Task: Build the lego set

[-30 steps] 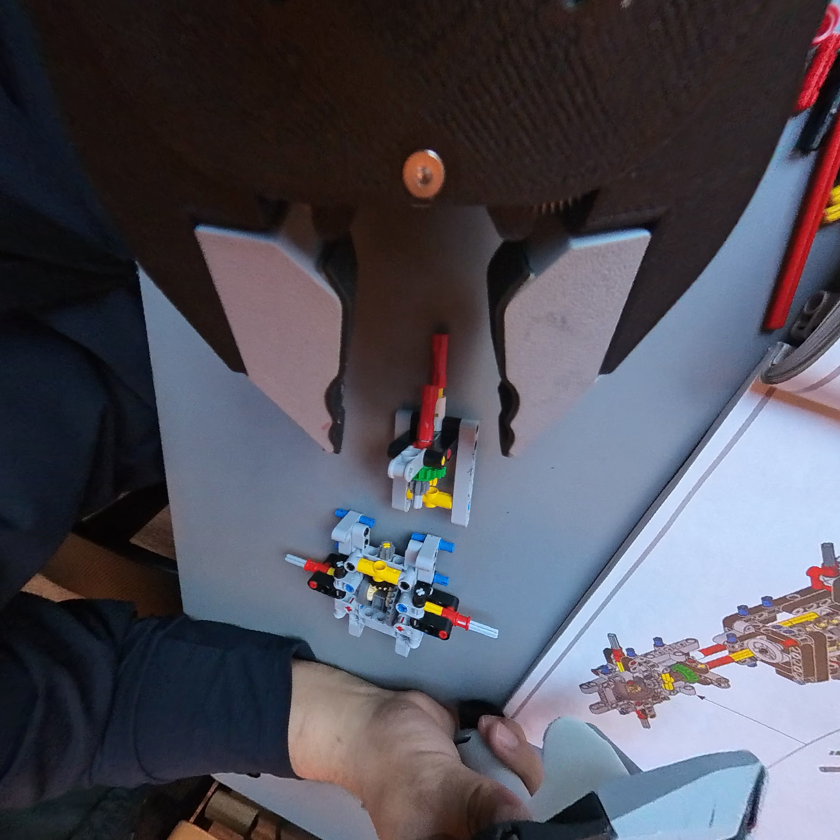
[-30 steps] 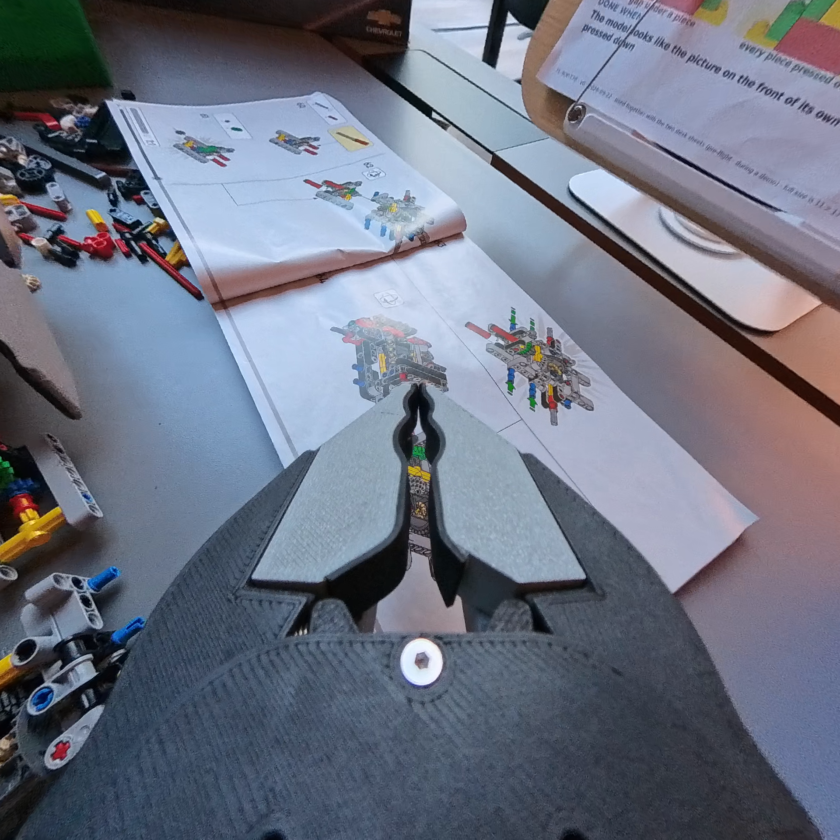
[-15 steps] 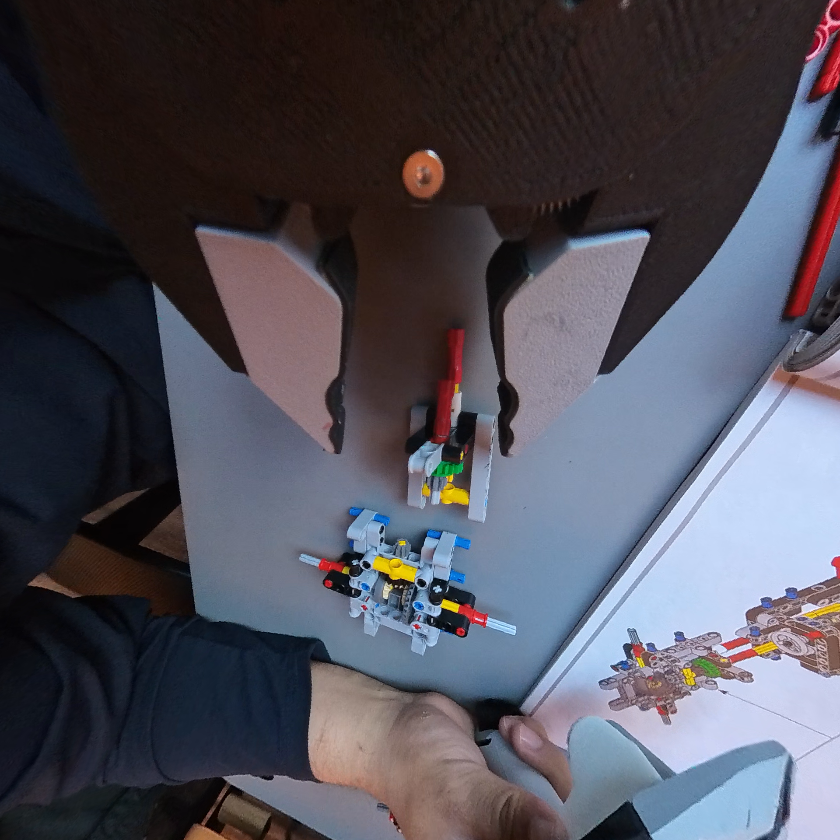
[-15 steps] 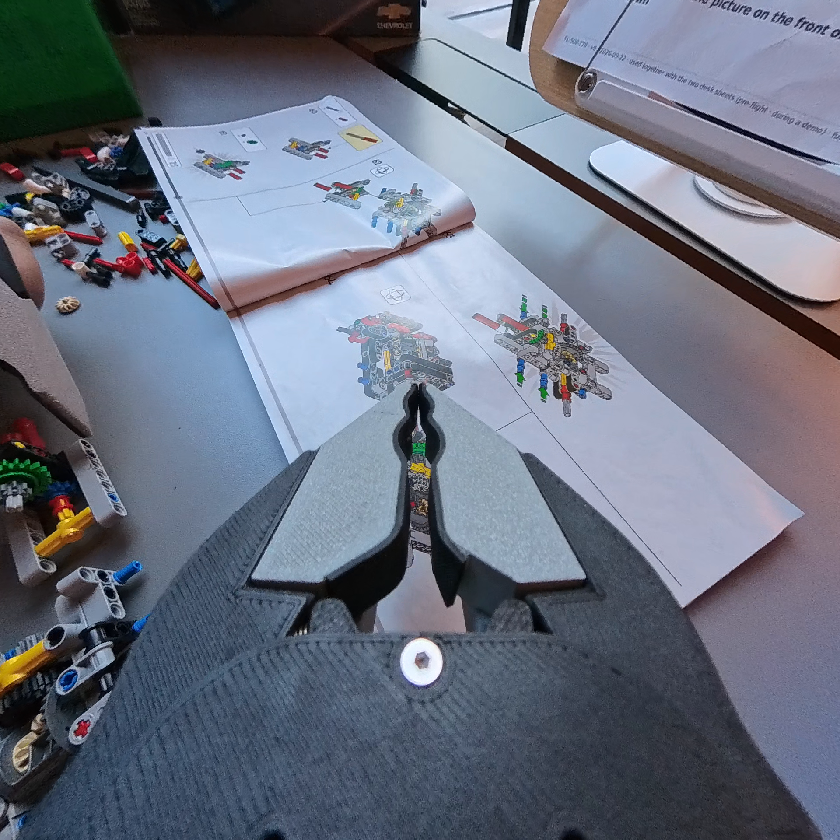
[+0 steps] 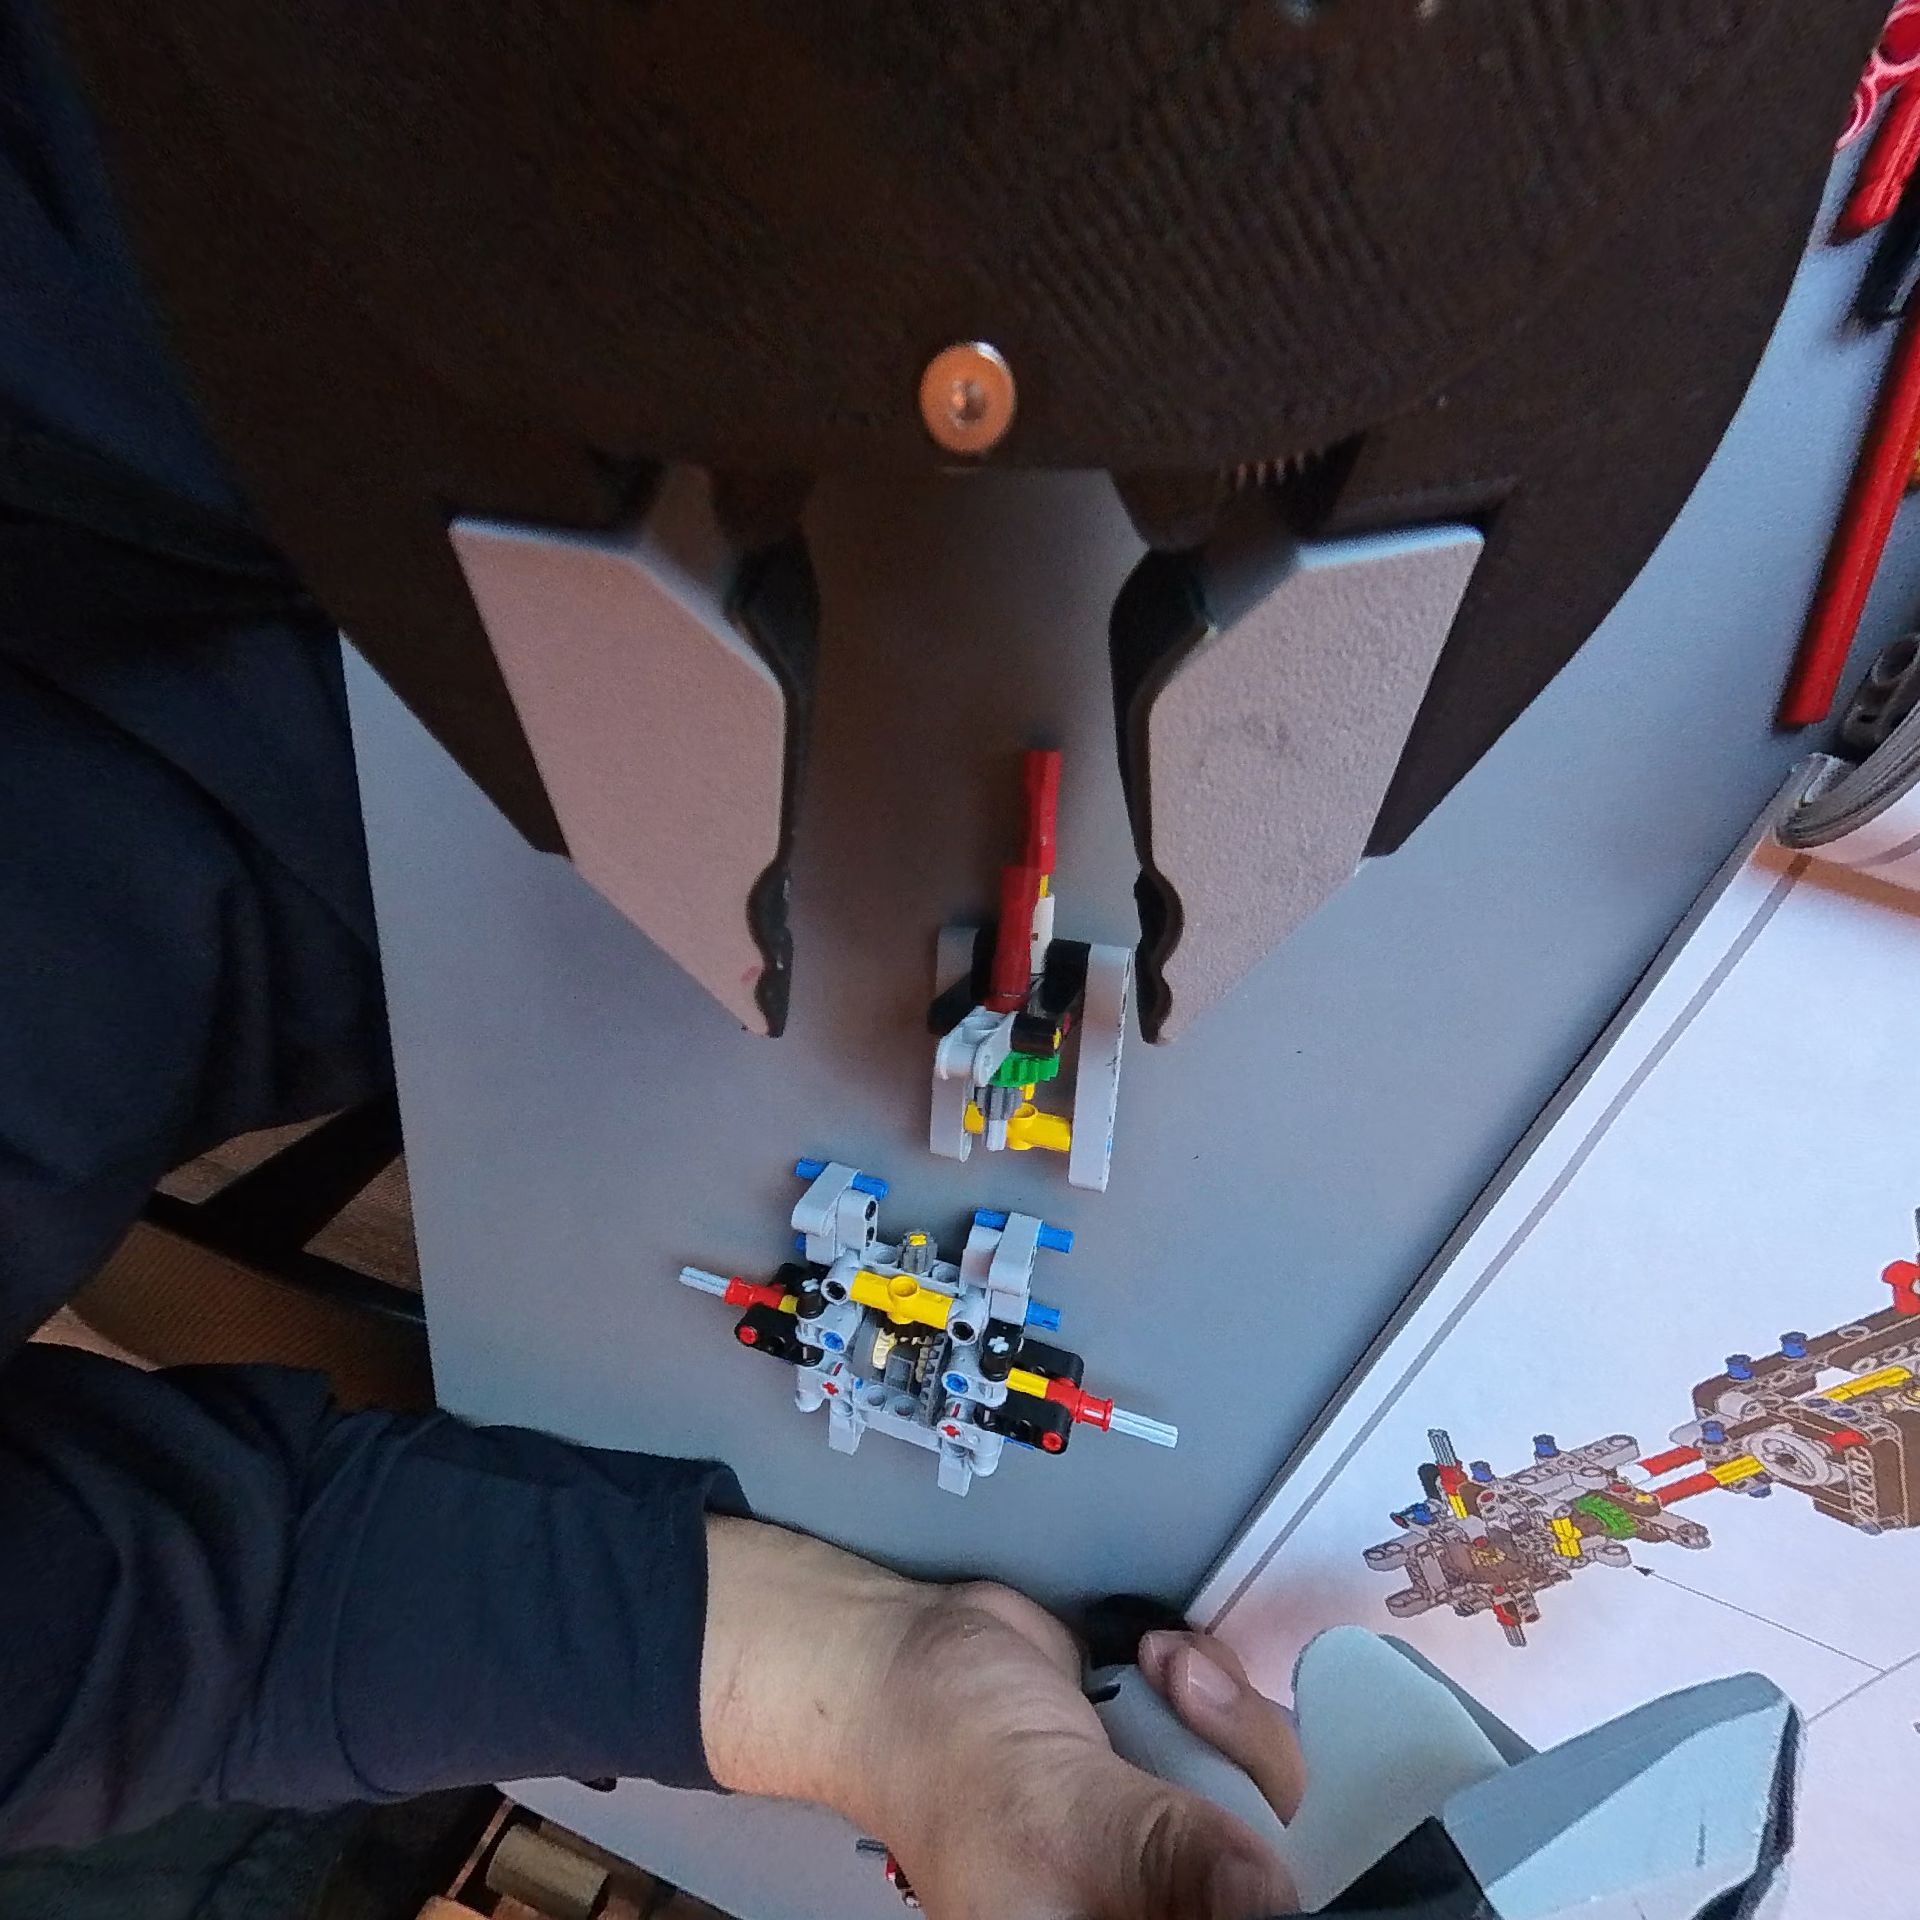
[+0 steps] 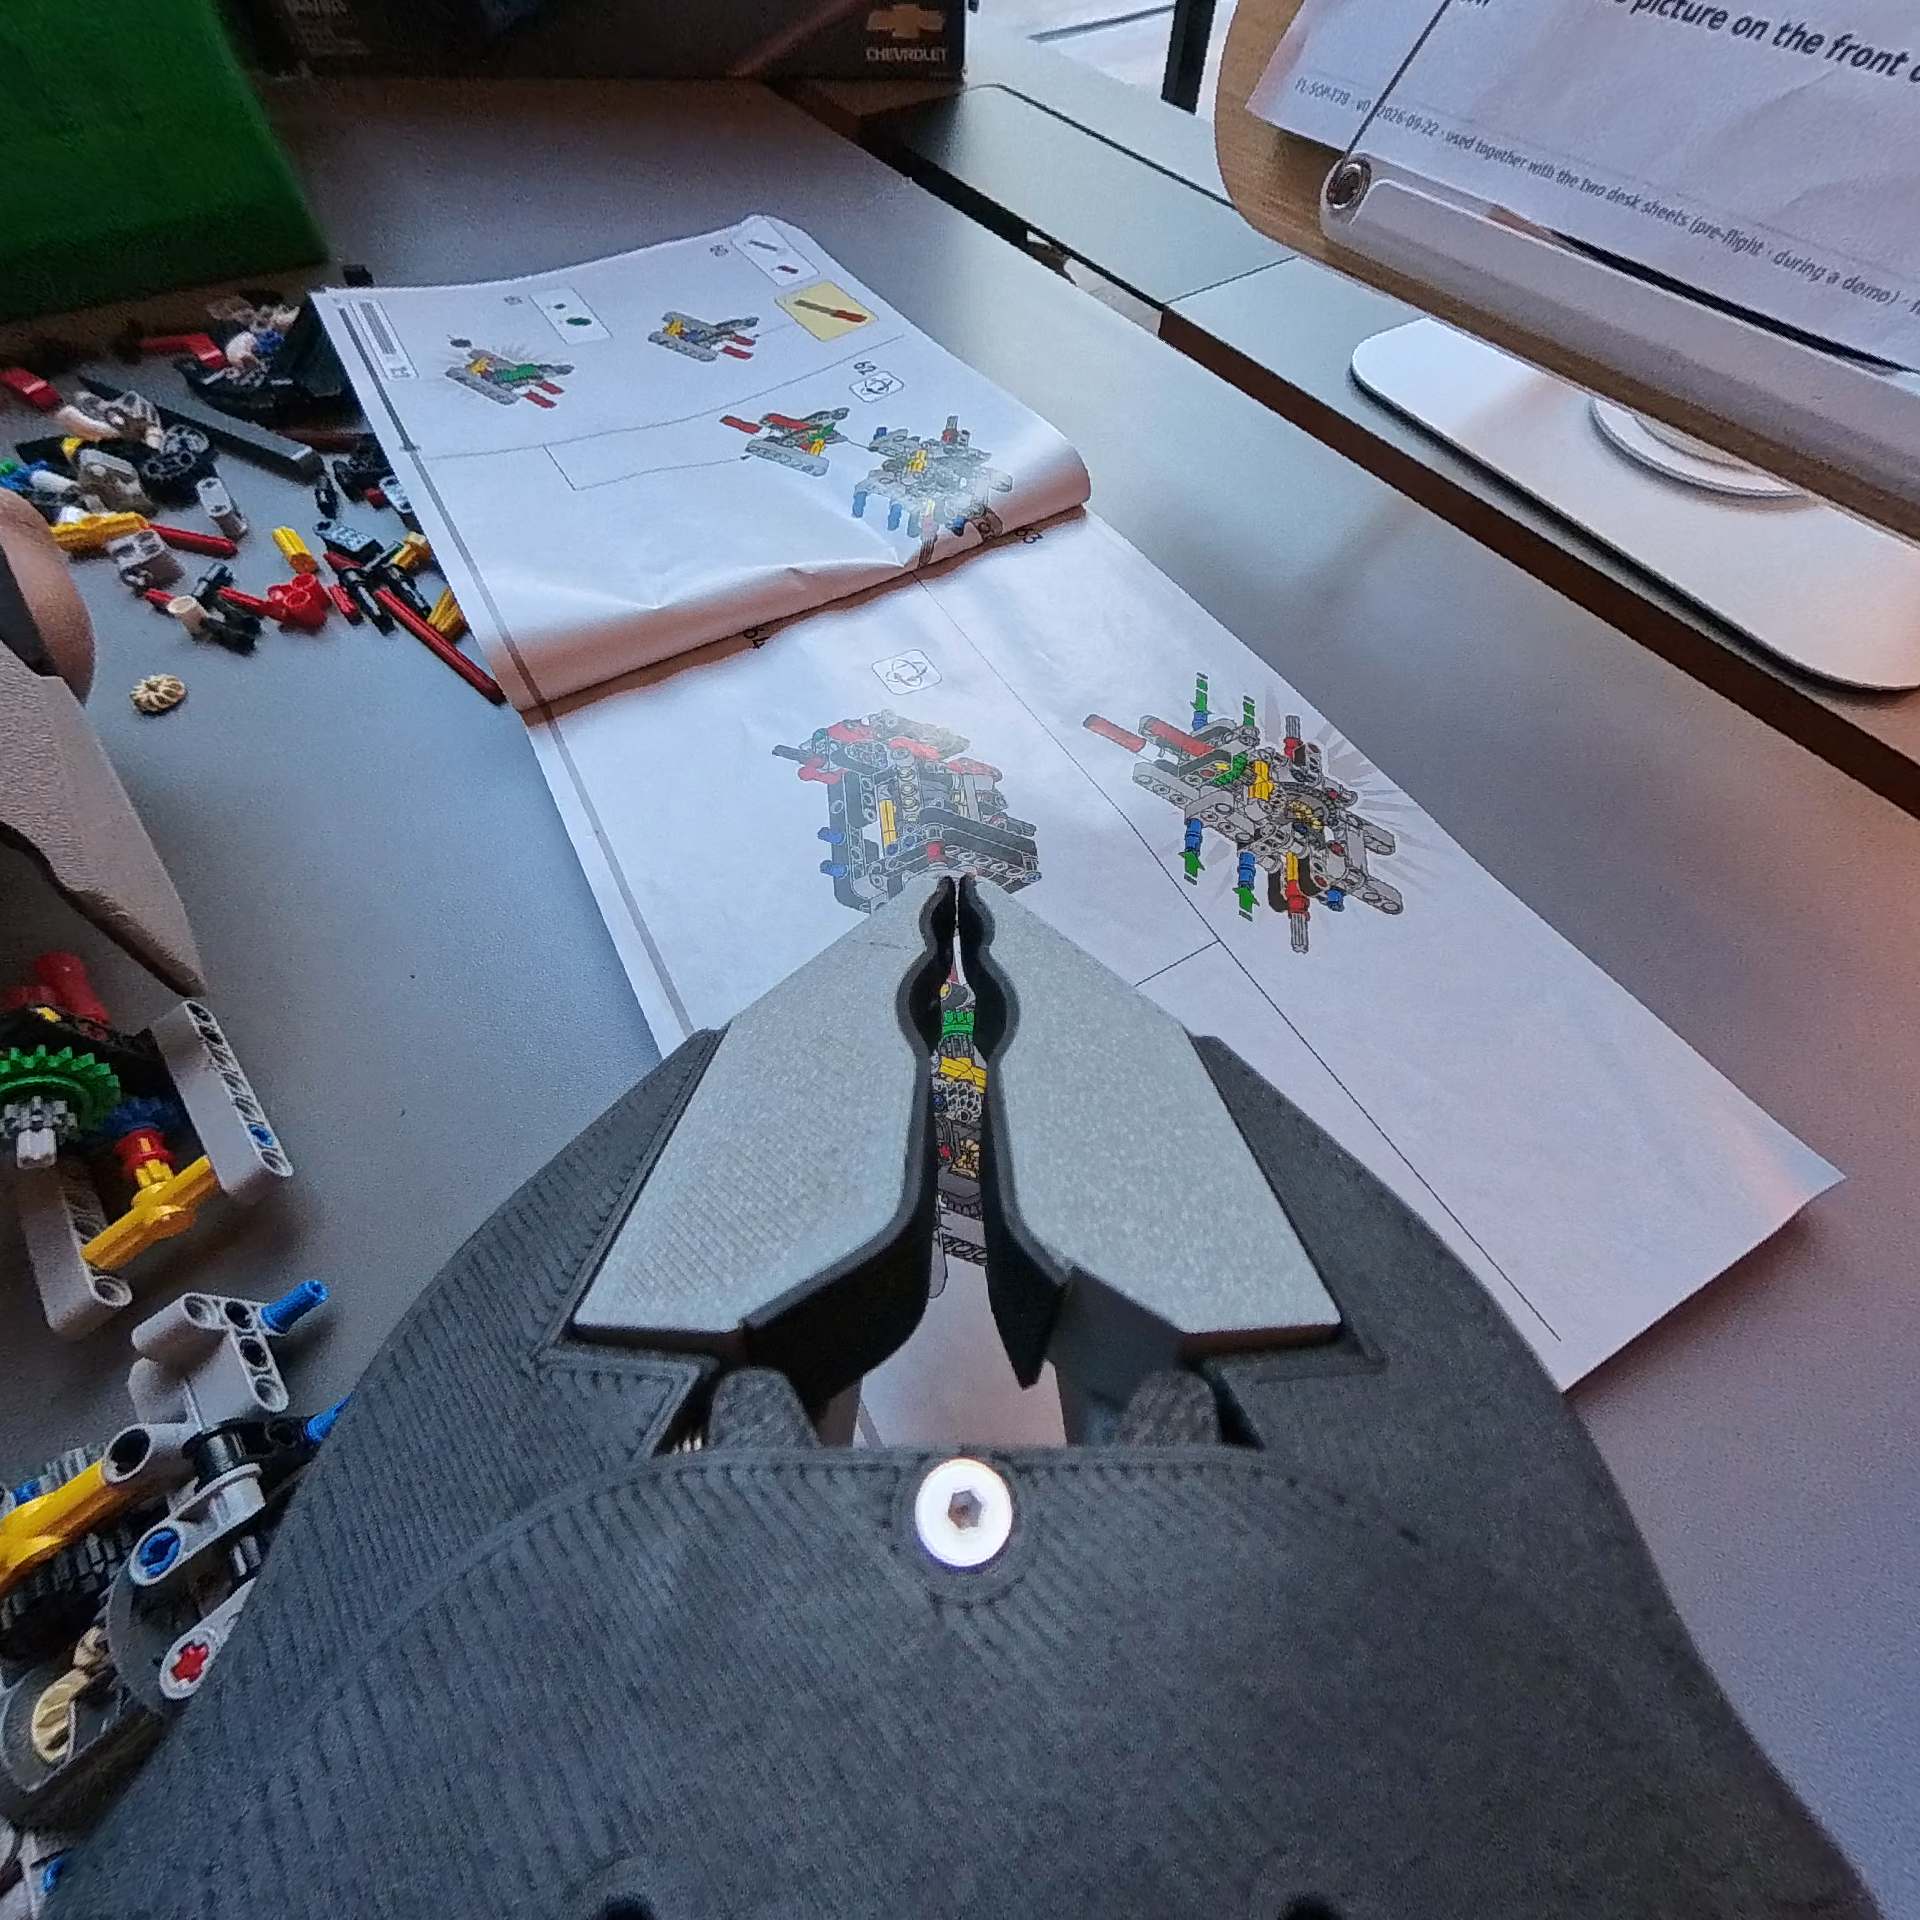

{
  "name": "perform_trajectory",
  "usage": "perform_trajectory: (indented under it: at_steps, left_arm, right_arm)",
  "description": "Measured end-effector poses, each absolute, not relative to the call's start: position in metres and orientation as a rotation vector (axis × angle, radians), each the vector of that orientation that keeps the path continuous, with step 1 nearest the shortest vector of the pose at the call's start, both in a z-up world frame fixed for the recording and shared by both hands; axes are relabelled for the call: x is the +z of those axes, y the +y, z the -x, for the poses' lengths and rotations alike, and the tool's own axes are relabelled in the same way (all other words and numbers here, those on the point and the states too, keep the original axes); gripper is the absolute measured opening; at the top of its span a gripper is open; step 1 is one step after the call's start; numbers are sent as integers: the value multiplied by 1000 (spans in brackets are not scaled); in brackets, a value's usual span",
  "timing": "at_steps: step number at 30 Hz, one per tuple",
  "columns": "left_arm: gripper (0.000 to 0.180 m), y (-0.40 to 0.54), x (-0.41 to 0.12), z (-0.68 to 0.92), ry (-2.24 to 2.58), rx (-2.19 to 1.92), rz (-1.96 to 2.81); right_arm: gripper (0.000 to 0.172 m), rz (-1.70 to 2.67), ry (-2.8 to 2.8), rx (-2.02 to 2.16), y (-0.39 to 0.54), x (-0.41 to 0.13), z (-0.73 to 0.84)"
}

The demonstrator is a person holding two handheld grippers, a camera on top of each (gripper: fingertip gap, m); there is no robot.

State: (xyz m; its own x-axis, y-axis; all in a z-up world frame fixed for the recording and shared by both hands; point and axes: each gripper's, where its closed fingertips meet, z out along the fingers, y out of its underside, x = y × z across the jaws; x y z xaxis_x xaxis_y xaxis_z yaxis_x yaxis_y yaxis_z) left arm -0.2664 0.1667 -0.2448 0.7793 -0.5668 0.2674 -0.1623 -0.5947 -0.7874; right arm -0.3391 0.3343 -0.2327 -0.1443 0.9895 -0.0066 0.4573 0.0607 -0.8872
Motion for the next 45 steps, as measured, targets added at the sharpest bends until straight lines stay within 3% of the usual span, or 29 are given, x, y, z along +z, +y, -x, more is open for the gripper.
perform_trajectory:
  at_steps: [45]
  left_arm:
    - [65,157,-254,271,615,-598,2244]
  right_arm:
    - [0,1451,-1696,1036,332,-233,338]
